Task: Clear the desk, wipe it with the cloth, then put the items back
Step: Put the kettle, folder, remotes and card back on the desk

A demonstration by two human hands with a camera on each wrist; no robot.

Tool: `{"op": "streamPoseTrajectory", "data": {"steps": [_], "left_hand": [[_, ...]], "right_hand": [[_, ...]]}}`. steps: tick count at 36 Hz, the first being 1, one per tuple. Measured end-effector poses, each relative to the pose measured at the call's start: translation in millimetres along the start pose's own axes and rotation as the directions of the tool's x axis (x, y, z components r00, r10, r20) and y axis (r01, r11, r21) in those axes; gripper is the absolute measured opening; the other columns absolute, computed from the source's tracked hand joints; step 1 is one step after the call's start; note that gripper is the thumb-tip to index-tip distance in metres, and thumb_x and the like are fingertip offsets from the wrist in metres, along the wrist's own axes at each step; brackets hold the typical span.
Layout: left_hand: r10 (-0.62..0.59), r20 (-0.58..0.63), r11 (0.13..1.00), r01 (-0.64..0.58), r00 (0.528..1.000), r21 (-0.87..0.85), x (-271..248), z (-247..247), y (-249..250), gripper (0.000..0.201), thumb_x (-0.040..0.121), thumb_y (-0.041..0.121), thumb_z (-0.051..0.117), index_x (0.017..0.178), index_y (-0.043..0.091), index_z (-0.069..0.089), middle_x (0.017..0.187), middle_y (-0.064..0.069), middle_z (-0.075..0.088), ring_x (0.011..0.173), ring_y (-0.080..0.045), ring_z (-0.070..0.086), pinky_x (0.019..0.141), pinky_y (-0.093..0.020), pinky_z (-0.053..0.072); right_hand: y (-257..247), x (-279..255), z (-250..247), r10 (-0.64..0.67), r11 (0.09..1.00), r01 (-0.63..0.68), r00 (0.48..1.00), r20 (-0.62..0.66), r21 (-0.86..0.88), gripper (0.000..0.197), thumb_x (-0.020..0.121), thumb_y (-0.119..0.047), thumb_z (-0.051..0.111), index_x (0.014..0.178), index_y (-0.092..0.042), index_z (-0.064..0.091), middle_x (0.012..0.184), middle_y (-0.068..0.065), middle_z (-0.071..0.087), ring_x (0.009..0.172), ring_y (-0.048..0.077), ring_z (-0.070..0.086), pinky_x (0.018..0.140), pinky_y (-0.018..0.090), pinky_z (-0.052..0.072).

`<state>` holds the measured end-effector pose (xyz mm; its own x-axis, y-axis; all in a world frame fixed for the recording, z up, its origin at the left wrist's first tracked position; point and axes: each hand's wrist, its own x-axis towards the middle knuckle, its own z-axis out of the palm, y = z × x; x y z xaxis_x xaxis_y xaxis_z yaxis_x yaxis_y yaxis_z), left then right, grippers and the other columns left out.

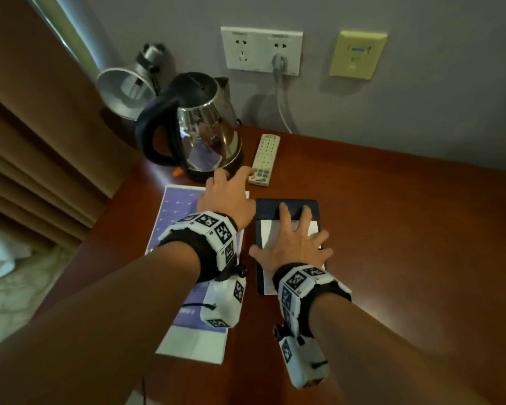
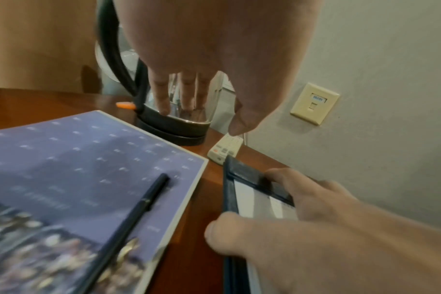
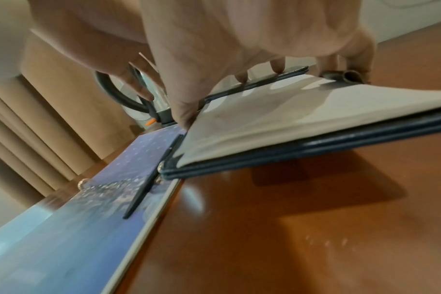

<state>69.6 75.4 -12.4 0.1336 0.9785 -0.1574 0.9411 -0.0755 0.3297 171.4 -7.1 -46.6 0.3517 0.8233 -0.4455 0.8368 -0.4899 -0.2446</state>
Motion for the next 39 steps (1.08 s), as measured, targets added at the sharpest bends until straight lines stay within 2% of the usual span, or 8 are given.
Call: {"op": "streamPoseTrajectory", "data": {"steps": [10, 14, 23, 26, 31, 35, 39], "left_hand": [[-0.013, 0.011, 1.000, 0.013, 1.000, 0.001, -22.8, -0.3, -40.6, 0.058, 0.087, 0.022, 0.059, 0.139, 0.035, 0.036, 0.131, -0.009, 0.041, 0.117, -0.032, 0.045, 0.095, -0.049, 0.044], [0.007, 0.015, 1.000, -0.007, 1.000, 0.002, -20.0, -5.6, -49.1, 0.058, 0.088, 0.023, 0.060, 0.139, 0.035, 0.035, 0.132, -0.009, 0.040, 0.119, -0.031, 0.045, 0.096, -0.050, 0.044], [0.115, 0.014, 0.993, -0.115, 0.993, 0.011, -10.1, -14.6, -32.4, 0.061, 0.088, 0.022, 0.059, 0.142, 0.035, 0.034, 0.136, -0.009, 0.039, 0.123, -0.031, 0.041, 0.098, -0.047, 0.043], [0.162, 0.028, 0.987, -0.162, 0.986, 0.014, -8.2, -13.7, -13.0, 0.061, 0.087, 0.022, 0.060, 0.142, 0.034, 0.034, 0.133, -0.010, 0.041, 0.121, -0.031, 0.043, 0.095, -0.046, 0.045], [0.254, 0.086, 0.966, -0.257, 0.963, 0.038, -16.2, -5.7, 45.7, 0.062, 0.086, 0.022, 0.058, 0.141, 0.037, 0.032, 0.133, -0.011, 0.042, 0.118, -0.033, 0.046, 0.096, -0.048, 0.044], [0.383, 0.134, 0.917, -0.394, 0.914, 0.064, -32.4, 10.1, 114.5, 0.061, 0.088, 0.025, 0.057, 0.142, 0.039, 0.030, 0.132, -0.008, 0.042, 0.115, -0.030, 0.047, 0.091, -0.044, 0.046], [0.496, 0.172, 0.857, -0.512, 0.851, 0.063, -58.6, 36.6, 194.4, 0.060, 0.090, 0.025, 0.055, 0.143, 0.040, 0.030, 0.134, -0.007, 0.041, 0.118, -0.029, 0.044, 0.089, -0.042, 0.045]], "right_hand": [[-13.9, -17.1, 39.9, 0.122, 0.991, -0.125, 0.991, 0.062, 0.047, 0.101, 0.073, -0.076, 0.056, 0.149, -0.043, -0.002, 0.157, 0.000, -0.013, 0.135, 0.048, 0.009, 0.101, 0.060, 0.027], [-17.7, -17.6, 45.8, 0.156, 0.986, -0.157, 0.988, 0.021, 0.063, 0.086, 0.082, -0.069, 0.051, 0.150, -0.044, 0.004, 0.158, 0.000, -0.011, 0.136, 0.046, 0.010, 0.101, 0.059, 0.028], [-14.9, -21.7, 34.5, 0.163, 0.986, -0.164, 0.986, 0.012, 0.036, 0.076, 0.087, -0.070, 0.043, 0.149, -0.041, 0.012, 0.159, 0.001, -0.004, 0.132, 0.043, 0.020, 0.098, 0.056, 0.032], [-7.8, -26.6, 24.2, 0.145, 0.989, -0.144, 0.989, -0.028, 0.037, 0.070, 0.088, -0.070, 0.037, 0.148, -0.039, 0.016, 0.159, 0.001, -0.004, 0.131, 0.043, 0.024, 0.098, 0.056, 0.032], [35.9, -36.1, -13.8, 0.172, 0.984, -0.165, 0.979, -0.109, 0.068, 0.061, 0.093, -0.060, 0.038, 0.146, -0.035, 0.021, 0.158, 0.000, -0.004, 0.137, 0.040, 0.016, 0.101, 0.060, 0.029], [103.6, -50.6, -51.0, 0.288, 0.955, -0.269, 0.941, -0.178, 0.121, 0.060, 0.094, -0.056, 0.040, 0.146, -0.034, 0.020, 0.159, -0.002, -0.004, 0.141, 0.036, 0.012, 0.103, 0.061, 0.025], [191.0, -73.3, -79.9, 0.431, 0.901, -0.398, 0.870, -0.238, 0.174, 0.059, 0.094, -0.051, 0.043, 0.146, -0.033, 0.021, 0.159, -0.001, -0.001, 0.140, 0.033, 0.016, 0.103, 0.061, 0.028]]}}
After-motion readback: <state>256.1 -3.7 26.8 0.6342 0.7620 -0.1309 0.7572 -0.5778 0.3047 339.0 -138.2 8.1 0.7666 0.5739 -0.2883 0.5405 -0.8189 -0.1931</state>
